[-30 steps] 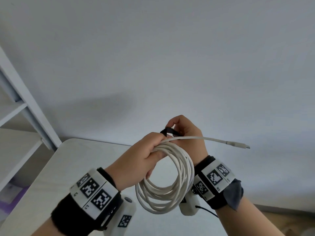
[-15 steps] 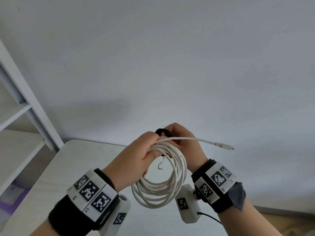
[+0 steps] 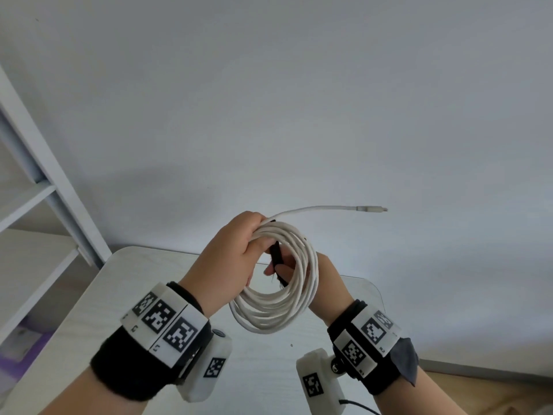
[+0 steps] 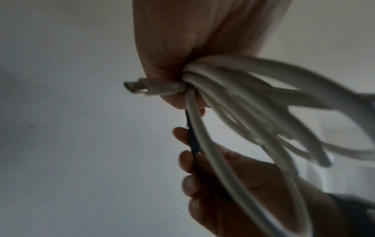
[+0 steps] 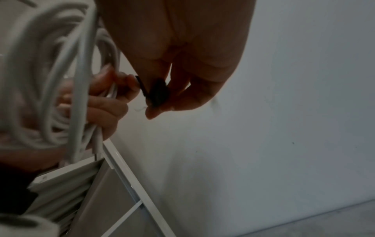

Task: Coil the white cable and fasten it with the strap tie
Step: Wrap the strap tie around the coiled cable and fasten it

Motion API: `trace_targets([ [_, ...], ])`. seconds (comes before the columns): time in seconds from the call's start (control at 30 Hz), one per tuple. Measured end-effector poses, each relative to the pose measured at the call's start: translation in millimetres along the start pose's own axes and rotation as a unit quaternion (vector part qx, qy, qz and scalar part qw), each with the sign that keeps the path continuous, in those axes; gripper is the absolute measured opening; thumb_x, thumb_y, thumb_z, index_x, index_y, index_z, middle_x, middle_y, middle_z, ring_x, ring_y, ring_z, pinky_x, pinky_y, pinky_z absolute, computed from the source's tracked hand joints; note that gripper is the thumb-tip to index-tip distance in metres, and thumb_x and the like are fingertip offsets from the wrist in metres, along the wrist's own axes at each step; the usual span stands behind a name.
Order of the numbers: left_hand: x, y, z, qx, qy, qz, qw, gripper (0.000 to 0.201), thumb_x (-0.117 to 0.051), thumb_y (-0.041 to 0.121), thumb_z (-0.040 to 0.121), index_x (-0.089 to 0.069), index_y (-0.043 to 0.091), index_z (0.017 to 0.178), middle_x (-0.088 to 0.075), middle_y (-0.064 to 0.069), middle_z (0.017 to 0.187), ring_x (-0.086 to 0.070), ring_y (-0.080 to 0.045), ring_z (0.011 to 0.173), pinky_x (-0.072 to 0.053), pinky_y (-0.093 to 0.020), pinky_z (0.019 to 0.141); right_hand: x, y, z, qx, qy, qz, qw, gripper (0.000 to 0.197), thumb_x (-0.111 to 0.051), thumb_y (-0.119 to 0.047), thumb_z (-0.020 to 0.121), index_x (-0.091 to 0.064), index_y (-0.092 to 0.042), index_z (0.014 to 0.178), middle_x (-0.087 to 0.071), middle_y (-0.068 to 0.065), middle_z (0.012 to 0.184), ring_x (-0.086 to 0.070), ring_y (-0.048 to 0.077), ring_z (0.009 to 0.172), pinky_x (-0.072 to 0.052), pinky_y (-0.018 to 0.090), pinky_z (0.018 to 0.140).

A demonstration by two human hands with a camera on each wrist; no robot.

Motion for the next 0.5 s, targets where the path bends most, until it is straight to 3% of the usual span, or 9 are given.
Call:
trace_targets([
  [0.07,0,-5,4,-0.001,0.013,0.05,0.999,0.014,-0.046,0.019,0.094,-0.053,0.007,0.089,-0.044,0.007,0.06,-0.045,-0.005,0.047,-0.036,-0.019,0.051,-3,3,-2,-0.013,-0.003,0.017,1.0,0.025,-0.057,-0.001,0.085,-0.066,-0.024,0.079,-0.067,-0.009,0.079,-0.062,-0.007,0.067,-0.045,0.007,0.063],
  [0.2,1,-16,8,0.019,0.025,0.106,0.994,0.024,-0.045,0.023,0.095,-0.048,0.003,0.082,-0.042,-0.003,0.069,-0.041,-0.016,0.053,-0.034,-0.029,0.056,-3,8,-6,0.001,-0.02,0.017,1.0,0.023,-0.059,0.002,0.082,-0.072,-0.016,0.087,-0.072,-0.008,0.088,-0.068,0.005,0.084,-0.051,0.015,0.073],
  [0.3,-1,-17,8,0.031,0.019,0.11,0.993,0.025,-0.045,0.022,0.095,-0.047,0.003,0.08,-0.042,-0.004,0.068,-0.041,-0.017,0.052,-0.034,-0.03,0.055,-3,11,-7,-0.008,-0.027,0.084,0.996,0.03,-0.059,-0.002,0.079,-0.073,-0.028,0.085,-0.074,-0.008,0.089,-0.068,0.01,0.09,-0.052,0.02,0.077],
  [0.4,-3,-15,8,0.027,0.02,0.107,0.994,0.023,-0.046,0.021,0.095,-0.047,0.004,0.079,-0.042,-0.001,0.066,-0.041,-0.016,0.051,-0.033,-0.029,0.055,-4,12,-8,-0.039,-0.048,0.192,0.98,0.032,-0.055,-0.004,0.072,-0.074,-0.027,0.084,-0.073,-0.005,0.086,-0.066,0.01,0.08,-0.051,0.023,0.073],
  [0.5,-5,-14,9,0.021,0.016,0.102,0.994,0.016,-0.044,0.014,0.094,-0.053,0.008,0.082,-0.045,0.003,0.067,-0.043,-0.012,0.051,-0.033,-0.025,0.052,-3,11,-10,-0.034,-0.089,0.281,0.955,0.032,-0.053,-0.002,0.074,-0.072,-0.019,0.094,-0.07,-0.003,0.087,-0.061,0.01,0.073,-0.051,0.023,0.066],
])
Point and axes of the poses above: each hand's wrist, its own z-axis towards the middle knuckle, its own x-axis out of the back of the hand, y = z × x, the point moved 1 cm from there along z, towards the middle knuckle
